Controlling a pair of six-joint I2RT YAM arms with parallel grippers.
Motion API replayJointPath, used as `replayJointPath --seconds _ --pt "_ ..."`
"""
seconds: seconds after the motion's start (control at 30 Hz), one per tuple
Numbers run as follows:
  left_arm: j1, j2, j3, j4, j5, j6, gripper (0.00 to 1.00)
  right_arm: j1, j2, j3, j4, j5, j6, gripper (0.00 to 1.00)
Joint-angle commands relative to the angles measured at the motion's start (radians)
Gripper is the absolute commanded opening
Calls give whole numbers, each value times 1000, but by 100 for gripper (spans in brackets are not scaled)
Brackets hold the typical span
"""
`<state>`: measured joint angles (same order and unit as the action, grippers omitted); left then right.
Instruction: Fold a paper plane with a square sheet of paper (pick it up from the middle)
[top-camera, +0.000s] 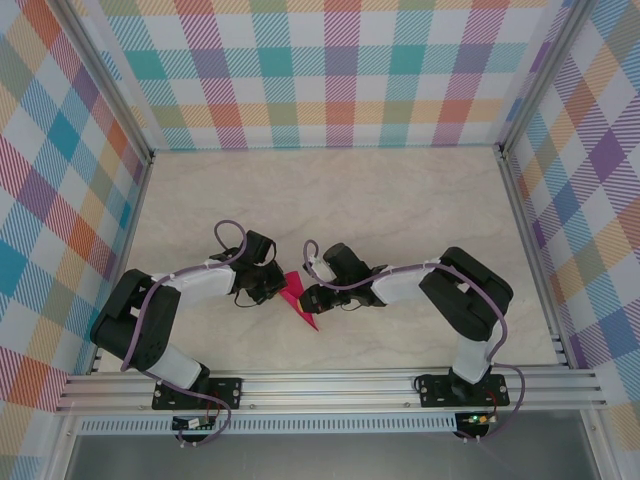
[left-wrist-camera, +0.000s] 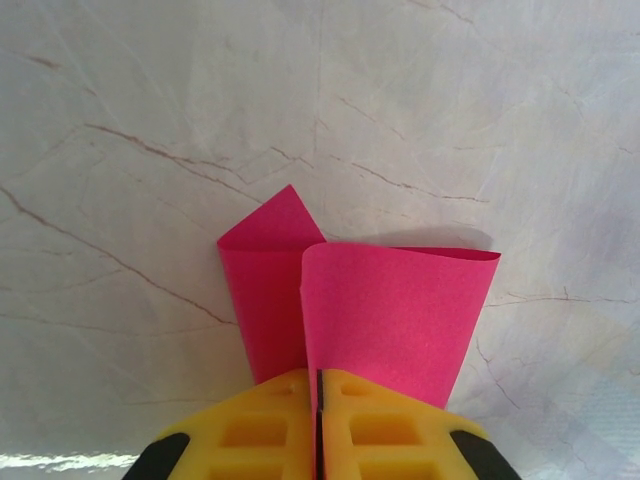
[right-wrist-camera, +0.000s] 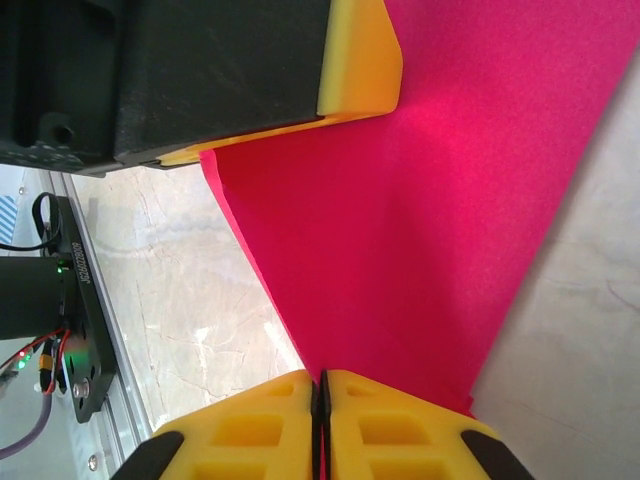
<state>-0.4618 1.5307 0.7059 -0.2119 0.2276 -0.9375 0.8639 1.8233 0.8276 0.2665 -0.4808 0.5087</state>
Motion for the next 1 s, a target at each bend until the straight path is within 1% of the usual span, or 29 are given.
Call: replayJointPath --seconds 0.0,0.07,0.1,0.17,0.23,0.4,0.57,0.67,0.73,0.83,0.93,0.97 --pt "18 6 24 -37 12 16 8 -5 -2 -10 24 -28 -8 10" --pt "17 8 25 -41 11 14 8 -6 -2 -13 28 -43 -3 11" --pt "17 8 24 -40 10 14 8 -7 1 -12 26 -54 -3 12" --pt "17 6 21 -42 8 14 8 -7 2 -12 22 -57 2 19" --pt "17 6 21 -47 6 15 8 -6 -3 -18 23 -58 3 19" --pt "17 6 24 -55 -2 18 8 -6 -34 -38 21 -54 9 18" --pt "17 14 23 -58 -6 18 8 -6 -39 -51 37 -82 12 8" --pt "17 16 25 -58 -12 19 8 -6 -42 -60 38 -93 4 12" --pt "17 16 27 -58 -13 19 8 -5 -49 -67 36 -103 -8 11" --pt "17 17 30 -92 -17 18 9 -5 -52 -71 7 -103 -33 17" --pt "17 20 33 -90 -14 17 8 -5 -53 -65 -45 -77 -62 14" --pt "17 19 32 -85 -9 17 8 -4 -54 -64 -54 -72 -69 10"
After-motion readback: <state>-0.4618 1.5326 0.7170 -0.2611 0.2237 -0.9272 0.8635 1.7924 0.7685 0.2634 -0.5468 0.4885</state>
